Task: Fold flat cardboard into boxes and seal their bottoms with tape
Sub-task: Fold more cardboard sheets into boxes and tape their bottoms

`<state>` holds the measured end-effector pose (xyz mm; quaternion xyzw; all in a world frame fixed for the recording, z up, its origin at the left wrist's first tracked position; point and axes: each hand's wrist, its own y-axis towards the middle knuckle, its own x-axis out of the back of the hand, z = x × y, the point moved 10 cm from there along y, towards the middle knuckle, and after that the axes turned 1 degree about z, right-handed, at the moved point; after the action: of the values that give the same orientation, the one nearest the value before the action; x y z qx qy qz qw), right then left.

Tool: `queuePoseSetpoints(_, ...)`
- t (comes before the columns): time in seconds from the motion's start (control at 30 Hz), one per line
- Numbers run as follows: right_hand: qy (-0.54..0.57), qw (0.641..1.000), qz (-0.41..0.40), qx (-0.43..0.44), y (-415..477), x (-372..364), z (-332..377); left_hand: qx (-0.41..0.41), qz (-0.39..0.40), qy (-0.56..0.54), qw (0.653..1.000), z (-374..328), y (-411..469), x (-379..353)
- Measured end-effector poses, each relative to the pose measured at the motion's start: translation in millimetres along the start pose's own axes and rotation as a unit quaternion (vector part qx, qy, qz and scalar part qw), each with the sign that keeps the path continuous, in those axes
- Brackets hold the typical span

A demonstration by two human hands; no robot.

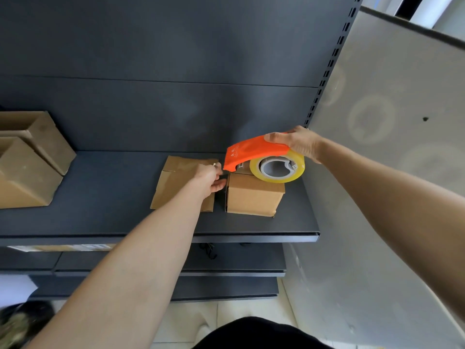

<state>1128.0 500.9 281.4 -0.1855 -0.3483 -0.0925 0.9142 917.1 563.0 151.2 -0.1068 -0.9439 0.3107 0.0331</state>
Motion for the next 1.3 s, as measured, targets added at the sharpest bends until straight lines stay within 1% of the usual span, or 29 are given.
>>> queuePoseSetpoints(0.13,0.007,1.0,-0.005,0.0,4.0,-1.4,0.2,0.01,0.017,0.029,0.999,11.4,0.9,-3.2)
queuePoseSetpoints(0.3,0.015,1.0,-0.013,-0.005,5.4,-3.1,2.1,0.021,0.029,0.031,0.999,21.0,2.7,-4.2)
queuePoseSetpoints(0.5,0.013,1.0,-0.025,-0.009,3.7,-2.0,3.4,0.017,0.026,0.06,0.998,23.2,3.0,-2.9)
queuePoseSetpoints(0.67,0.018,0.999,-0.027,-0.006,6.8,-2.3,1.5,0.014,0.003,0.082,0.996,19.4,-0.6,4.8)
queuePoseSetpoints(0.73,0.02,0.999,-0.032,-0.009,7.5,-0.9,1.0,0.02,0.0,0.093,0.995,17.3,-3.7,5.7)
queuePoseSetpoints(0.83,0.02,0.999,-0.027,-0.007,7.8,-1.5,1.4,0.043,0.008,0.142,0.989,23.8,-5.7,9.0)
queuePoseSetpoints(0.87,0.02,0.999,-0.026,-0.006,7.5,-1.3,1.0,0.034,0.002,0.165,0.986,24.3,-5.9,11.0)
queuePoseSetpoints(0.9,0.021,0.999,-0.027,-0.005,7.9,-0.6,0.5,0.006,-0.007,0.18,0.984,20.6,-5.2,12.2)
queuePoseSetpoints(0.97,0.024,0.999,-0.028,0.0,8.9,-0.2,0.7,-0.091,-0.009,0.165,0.982,1.9,-7.0,9.1)
queuePoseSetpoints(1.0,0.027,0.999,-0.027,0.002,9.3,-0.5,1.6,-0.136,0.007,0.148,0.98,-8.9,-11.7,4.7)
queuePoseSetpoints(1.03,0.029,0.999,-0.026,0.003,8.9,-0.9,2.8,-0.161,0.038,0.138,0.976,-16.0,-17.1,-3.0)
queuePoseSetpoints(1.07,0.029,0.999,-0.025,0.005,8.9,-1.0,3.7,-0.17,0.077,0.135,0.973,-18.0,-21.0,-11.7)
queuePoseSetpoints(1.13,0.03,0.999,-0.023,0.008,9.0,-0.9,3.3,-0.157,0.142,0.151,0.966,-9.6,-23.9,-25.8)
queuePoseSetpoints(1.2,0.031,0.999,-0.024,0.01,8.3,-0.5,2.4,-0.146,0.169,0.18,0.958,3.0,-25.0,-33.1)
queuePoseSetpoints(1.3,0.033,0.999,-0.02,0.012,7.9,-0.9,2.2,-0.146,0.168,0.204,0.953,9.7,-29.3,-40.4)
